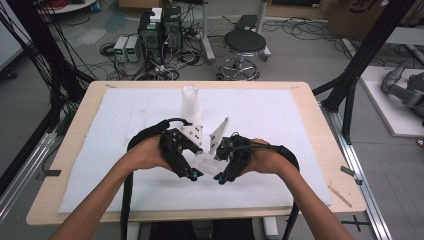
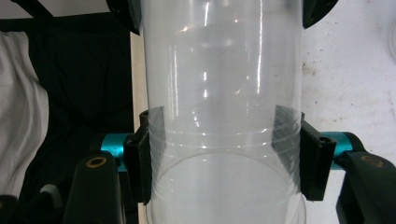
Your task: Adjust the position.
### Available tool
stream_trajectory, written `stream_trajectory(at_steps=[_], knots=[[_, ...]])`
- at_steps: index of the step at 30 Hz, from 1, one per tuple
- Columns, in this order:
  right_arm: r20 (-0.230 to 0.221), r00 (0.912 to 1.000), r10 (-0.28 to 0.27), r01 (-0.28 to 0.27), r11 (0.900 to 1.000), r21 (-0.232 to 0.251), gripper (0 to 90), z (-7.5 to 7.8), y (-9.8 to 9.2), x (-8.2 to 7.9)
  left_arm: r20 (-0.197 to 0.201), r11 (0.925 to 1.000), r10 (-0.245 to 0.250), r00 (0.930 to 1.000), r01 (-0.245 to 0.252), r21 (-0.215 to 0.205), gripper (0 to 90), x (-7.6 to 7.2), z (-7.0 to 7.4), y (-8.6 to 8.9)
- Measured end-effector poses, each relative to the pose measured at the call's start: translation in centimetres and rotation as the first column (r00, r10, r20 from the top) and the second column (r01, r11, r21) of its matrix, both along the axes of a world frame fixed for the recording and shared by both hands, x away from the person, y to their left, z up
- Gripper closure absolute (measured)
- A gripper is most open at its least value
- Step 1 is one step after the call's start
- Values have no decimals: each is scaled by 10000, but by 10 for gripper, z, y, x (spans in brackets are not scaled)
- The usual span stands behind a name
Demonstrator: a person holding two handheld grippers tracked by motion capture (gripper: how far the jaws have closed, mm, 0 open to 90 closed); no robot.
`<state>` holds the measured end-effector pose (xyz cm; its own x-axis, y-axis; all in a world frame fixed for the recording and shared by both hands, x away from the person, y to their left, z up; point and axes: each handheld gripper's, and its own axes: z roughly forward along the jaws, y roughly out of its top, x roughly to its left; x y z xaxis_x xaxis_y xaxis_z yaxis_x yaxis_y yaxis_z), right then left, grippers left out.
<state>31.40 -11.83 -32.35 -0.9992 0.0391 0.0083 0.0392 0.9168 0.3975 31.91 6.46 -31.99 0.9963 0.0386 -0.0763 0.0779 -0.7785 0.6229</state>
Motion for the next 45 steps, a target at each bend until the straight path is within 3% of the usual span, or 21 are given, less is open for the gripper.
stream_trajectory(at_steps=[8, 17, 19, 23, 24, 25, 35, 40, 42, 45], knots=[[-7, 10000, 26, -26, 10000, -41, 356, -1, 2, 1, -13, 9996, -256, 9997, 256, -112, 408, 0, 0, 0], [-30, 10000, 46, -46, 10000, 21, 350, -2, 3, 1, -12, 9995, -295, 9996, 295, -87, 417, 0, 0, 2], [-38, 10000, 21, -21, 10000, 22, 326, -3, 4, 0, -34, 9996, -274, 9996, 273, -111, 418, 0, 0, 2], [-55, 9999, -84, 86, 9993, 371, 167, -4, 4, 1, -43, 9996, -257, 9997, 256, -137, 418, 0, -1, 3], [-104, 9999, -120, 124, 9989, 455, 161, -3, 3, 2, 89, 9992, -392, 9992, 393, -63, 418, 1, 0, 4], [-208, 9997, -110, 121, 9986, 509, 150, -3, 3, 2, -36, 9996, -254, 9997, 253, -142, 418, 0, -1, 4], [-50, 9999, -110, 113, 9974, 714, 134, 0, 1, 4, -32, 9995, -234, 9997, 233, -217, 417, -1, -1, 7], [42, 10000, -91, 85, 9920, 1256, 134, 5, -5, 5, 5, 9976, -152, 9999, 152, -681, 418, -1, -3, 15], [34, 9998, -189, 180, 9852, 1706, 134, 9, -11, 4, 36, 9939, -11, 10000, 15, -1100, 417, -1, -4, 22], [84, 9992, -403, 368, 9665, 2541, 134, 14, -21, 5, 32, 9817, 113, 9999, -105, -1903, 418, -2, -7, 32]])
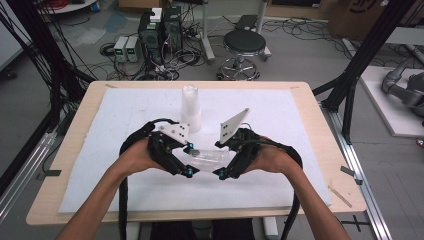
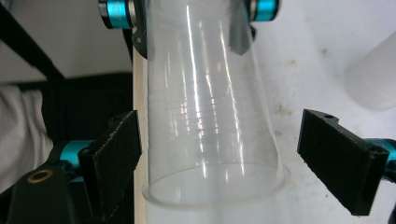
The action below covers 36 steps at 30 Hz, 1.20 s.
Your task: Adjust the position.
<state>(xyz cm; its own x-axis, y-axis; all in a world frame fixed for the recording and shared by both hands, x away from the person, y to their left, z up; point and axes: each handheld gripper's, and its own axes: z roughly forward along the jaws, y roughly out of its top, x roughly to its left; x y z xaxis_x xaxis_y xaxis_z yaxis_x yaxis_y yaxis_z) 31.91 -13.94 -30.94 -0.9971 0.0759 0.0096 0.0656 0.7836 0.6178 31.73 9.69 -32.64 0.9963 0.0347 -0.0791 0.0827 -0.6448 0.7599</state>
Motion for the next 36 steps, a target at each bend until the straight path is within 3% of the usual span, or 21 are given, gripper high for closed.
stream_trajectory(at_steps=[5, 9, 12, 13, 14, 15, 16, 17, 20, 22, 26, 30, 36], knots=[[198, 9993, -319, 287, 9893, 1431, 134, 10, -17, -1, 142, 9955, 362, 9992, -349, -878, 418, -1, -6, 14], [316, 9982, -504, 423, 9745, 2203, 134, 13, -29, -2, 159, 9816, 652, 9977, -613, -1810, 417, -1, -13, 25], [304, 9974, -648, 541, 9609, 2716, 134, 13, -38, -4, 306, 9630, 677, 9972, -573, -2634, 417, -2, -18, 32], [295, 9970, -710, 598, 9569, 2841, 134, 13, -40, -4, 306, 9630, 677, 9972, -573, -2634, 417, -2, -18, 32], [273, 9969, -735, 618, 9511, 3028, 134, 12, -43, -4, 301, 9410, 749, 9967, -607, -3328, 417, -4, -21, 36], [264, 9965, -796, 671, 9451, 3198, 134, 11, -45, -5, 337, 9354, 772, 9965, -607, -3483, 417, -4, -22, 37], [234, 9963, -832, 706, 9401, 3336, 135, 11, -47, -5, 297, 9225, 826, 9961, -652, -3805, 417, -5, -24, 39], [185, 9962, -852, 732, 9323, 3541, 135, 10, -49, -5, 325, 9185, 814, 9962, -624, -3904, 417, -5, -25, 40], [138, 9958, -903, 779, 9181, 3886, 135, 7, -53, -6, 206, 8962, 926, 9955, -743, -4374, 417, -6, -30, 42], [119, 9953, -966, 837, 9122, 4012, 135, 6, -54, -6, 180, 8926, 907, 9957, -733, -4449, 417, -6, -31, 43], [-30, 9941, -1085, 981, 8863, 4526, 136, -1, -58, -7, 122, 8701, 919, 9957, -744, -4872, 417, -7, -36, 43], [-153, 9940, -1085, 1015, 8598, 5005, 136, -8, -60, -8, 162, 8655, 935, 9955, -733, -4955, 417, -7, -37, 41], [-508, 9935, -1016, 1122, 8067, 5802, 136, -24, -60, -8, 188, 8524, 892, 9958, -665, -5186, 417, -9, -37, 38]])
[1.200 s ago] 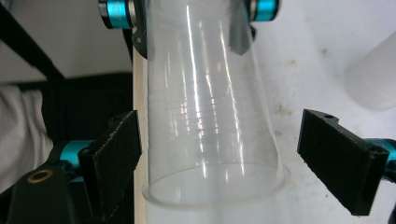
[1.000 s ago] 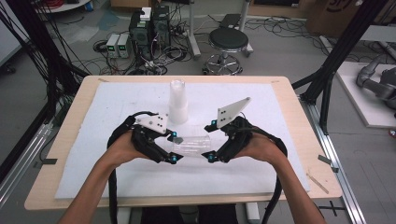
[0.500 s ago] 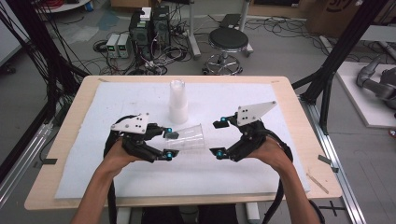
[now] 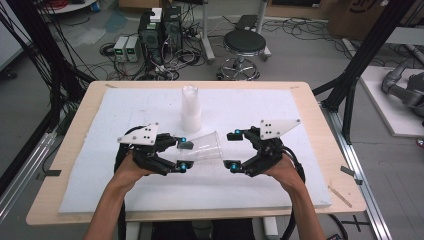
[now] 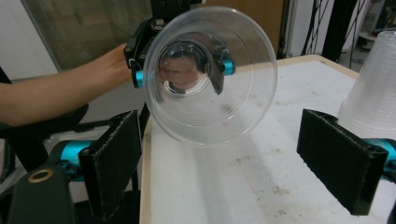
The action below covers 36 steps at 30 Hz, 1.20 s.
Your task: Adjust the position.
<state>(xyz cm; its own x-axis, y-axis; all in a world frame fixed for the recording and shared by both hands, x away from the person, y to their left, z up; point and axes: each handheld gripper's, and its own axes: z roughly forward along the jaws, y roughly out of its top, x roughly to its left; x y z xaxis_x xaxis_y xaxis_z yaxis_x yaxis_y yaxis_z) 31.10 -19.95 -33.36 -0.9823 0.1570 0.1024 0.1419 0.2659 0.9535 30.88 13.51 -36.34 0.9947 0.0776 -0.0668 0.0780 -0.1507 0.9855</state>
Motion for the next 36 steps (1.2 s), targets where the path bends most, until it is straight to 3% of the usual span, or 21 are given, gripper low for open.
stream_trajectory(at_steps=[5, 20, 28, 36], knots=[[-280, 9993, 229, -210, 9975, 678, 141, -11, 3, 0, 65, 9998, -133, 9999, 134, -150, 417, 0, 0, -6], [-520, 9948, 878, -784, 9837, 1618, 150, -20, 22, 2, 93, 9986, -468, 9989, 470, -239, 417, -2, 1, -19], [-526, 9936, 999, -892, 9803, 1762, 158, -20, 26, 2, 111, 9983, -541, 9985, 543, -189, 417, -2, 0, -20], [-481, 9913, 1225, -1113, 9755, 1898, 231, -18, 25, 3, 95, 9981, -610, 9981, 611, -107, 417, -2, 0, -21]])
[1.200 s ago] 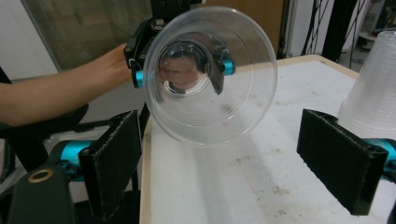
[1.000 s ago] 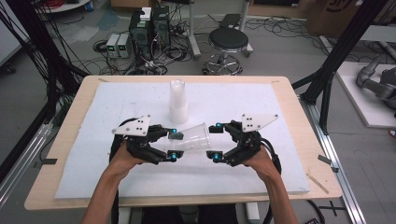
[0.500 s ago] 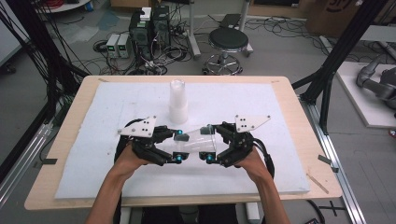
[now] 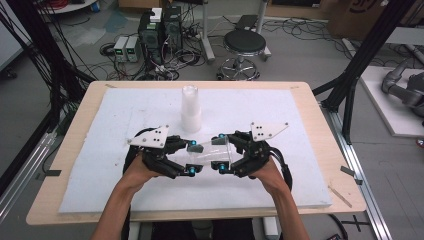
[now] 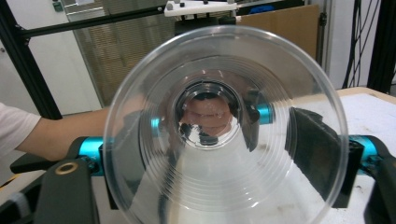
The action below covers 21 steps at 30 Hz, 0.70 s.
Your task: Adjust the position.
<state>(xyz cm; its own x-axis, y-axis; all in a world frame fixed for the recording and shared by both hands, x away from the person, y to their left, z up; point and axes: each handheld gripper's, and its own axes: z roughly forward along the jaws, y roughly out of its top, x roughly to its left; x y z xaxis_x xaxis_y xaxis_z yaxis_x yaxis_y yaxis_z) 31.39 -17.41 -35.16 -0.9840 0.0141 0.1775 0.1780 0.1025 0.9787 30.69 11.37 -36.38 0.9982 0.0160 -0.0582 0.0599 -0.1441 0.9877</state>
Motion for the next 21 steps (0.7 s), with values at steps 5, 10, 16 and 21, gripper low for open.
stream_trajectory(at_steps=[5, 10, 16, 21], knots=[[109, 9999, 108, -108, 9999, 43, 269, 1, 0, -1, -35, 10000, -3, 10000, 3, -14, 417, 0, 0, -1], [144, 9998, 135, -135, 9999, 32, 285, 1, 0, -1, 21, 10000, -45, 10000, 45, 46, 417, 0, 0, 0], [183, 9997, 146, -147, 9999, 38, 297, 1, 0, -1, 5, 10000, -80, 10000, 80, 38, 415, 0, 0, 0], [207, 9997, 156, -157, 9999, 52, 305, 0, 0, -1, 3, 10000, -83, 10000, 83, 53, 414, 0, 0, 0]])
